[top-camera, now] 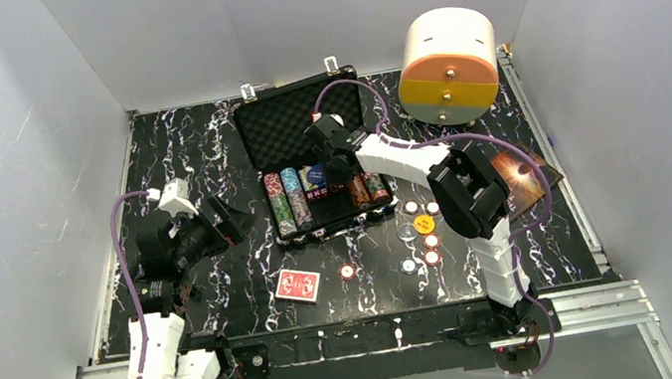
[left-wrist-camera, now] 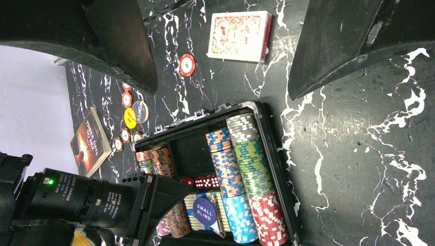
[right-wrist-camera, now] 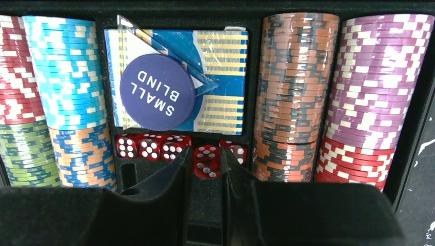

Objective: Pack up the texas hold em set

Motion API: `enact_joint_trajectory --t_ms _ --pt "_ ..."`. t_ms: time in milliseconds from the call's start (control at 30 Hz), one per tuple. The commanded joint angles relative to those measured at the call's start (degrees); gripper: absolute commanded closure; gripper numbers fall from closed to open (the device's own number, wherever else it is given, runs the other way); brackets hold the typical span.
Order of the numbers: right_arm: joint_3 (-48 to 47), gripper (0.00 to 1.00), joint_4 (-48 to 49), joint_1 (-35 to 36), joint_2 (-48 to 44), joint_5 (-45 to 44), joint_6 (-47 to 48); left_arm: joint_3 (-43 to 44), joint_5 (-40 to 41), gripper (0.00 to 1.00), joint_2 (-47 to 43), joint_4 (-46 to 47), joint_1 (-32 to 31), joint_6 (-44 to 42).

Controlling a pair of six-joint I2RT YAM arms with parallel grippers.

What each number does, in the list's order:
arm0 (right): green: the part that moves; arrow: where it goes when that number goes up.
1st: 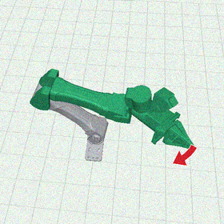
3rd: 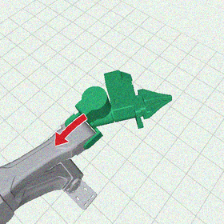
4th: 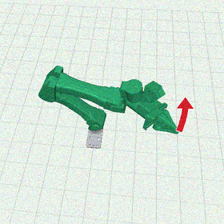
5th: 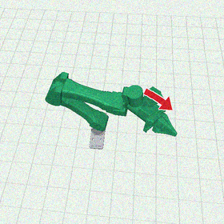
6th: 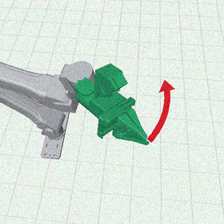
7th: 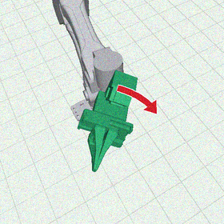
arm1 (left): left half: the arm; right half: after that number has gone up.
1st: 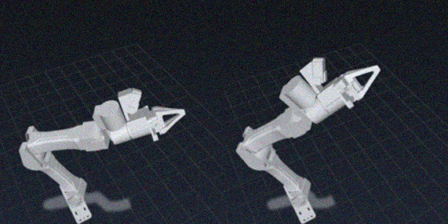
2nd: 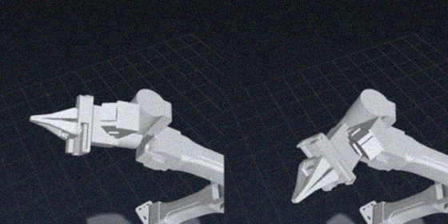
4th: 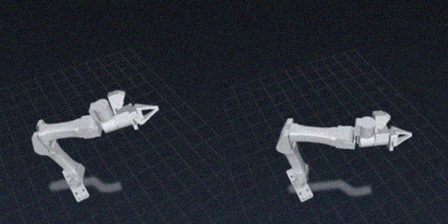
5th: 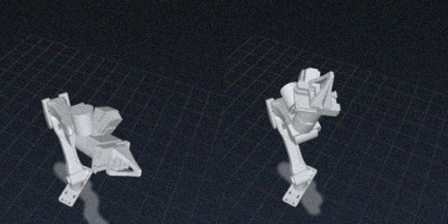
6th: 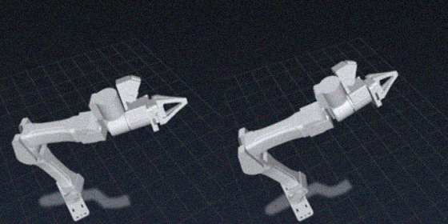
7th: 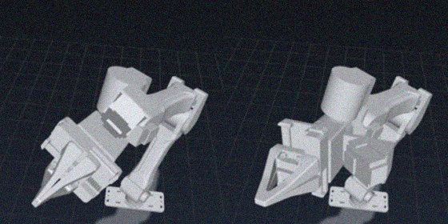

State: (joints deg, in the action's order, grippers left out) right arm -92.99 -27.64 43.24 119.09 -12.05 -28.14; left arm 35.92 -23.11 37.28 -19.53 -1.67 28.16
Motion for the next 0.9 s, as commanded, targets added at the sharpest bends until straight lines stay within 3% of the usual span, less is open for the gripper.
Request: enact_joint_trajectory --t_ms 0,867 --pt "-2.6 0.72 1.6 -0.3 0.8 -0.5 0.7 0.9 -0.3 0.02 -0.4 -0.3 0.2 0.1" --pt "-3.0 0.59 1.7 -0.3 1.0 0.6 0.9 0.9 -0.4 0.02 -0.3 -0.3 0.3 0.0"
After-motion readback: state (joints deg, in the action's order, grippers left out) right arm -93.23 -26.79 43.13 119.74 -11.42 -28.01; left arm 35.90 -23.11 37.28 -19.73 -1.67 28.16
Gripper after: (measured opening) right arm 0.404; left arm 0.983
